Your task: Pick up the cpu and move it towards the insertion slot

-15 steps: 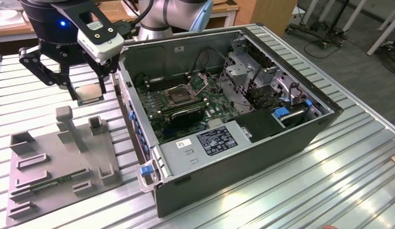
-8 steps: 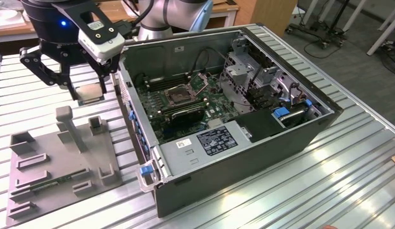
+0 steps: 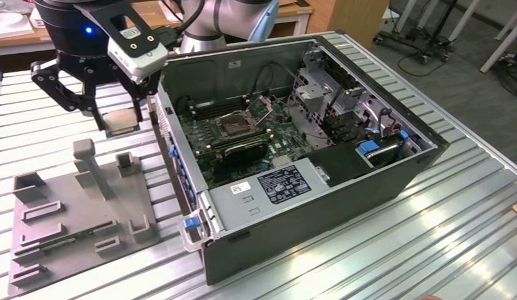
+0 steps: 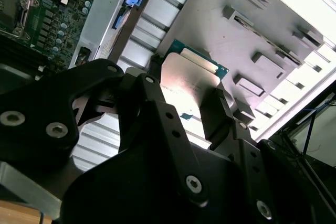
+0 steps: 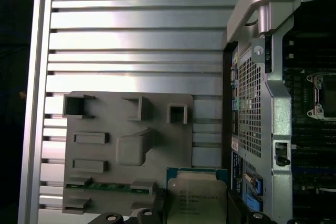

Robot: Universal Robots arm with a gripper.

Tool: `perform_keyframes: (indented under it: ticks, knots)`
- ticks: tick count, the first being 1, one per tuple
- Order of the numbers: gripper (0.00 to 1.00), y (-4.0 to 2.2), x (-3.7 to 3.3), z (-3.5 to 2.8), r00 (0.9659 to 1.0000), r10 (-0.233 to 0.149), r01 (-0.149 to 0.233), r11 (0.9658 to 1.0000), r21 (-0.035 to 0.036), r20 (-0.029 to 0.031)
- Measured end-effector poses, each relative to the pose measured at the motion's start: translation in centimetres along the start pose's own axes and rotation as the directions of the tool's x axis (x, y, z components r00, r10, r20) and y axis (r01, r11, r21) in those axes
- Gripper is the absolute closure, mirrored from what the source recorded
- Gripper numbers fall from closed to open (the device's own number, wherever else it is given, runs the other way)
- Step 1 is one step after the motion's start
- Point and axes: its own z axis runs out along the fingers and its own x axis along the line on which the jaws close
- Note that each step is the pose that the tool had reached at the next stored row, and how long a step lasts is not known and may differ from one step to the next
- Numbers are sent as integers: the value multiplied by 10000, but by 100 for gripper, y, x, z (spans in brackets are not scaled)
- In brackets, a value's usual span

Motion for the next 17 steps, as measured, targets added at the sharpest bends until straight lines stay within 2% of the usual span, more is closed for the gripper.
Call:
perform_keyframes:
  ticks: [17]
  knots:
    - [46, 0, -30, 0, 10000, -1, 1, 10000, 1, -1]
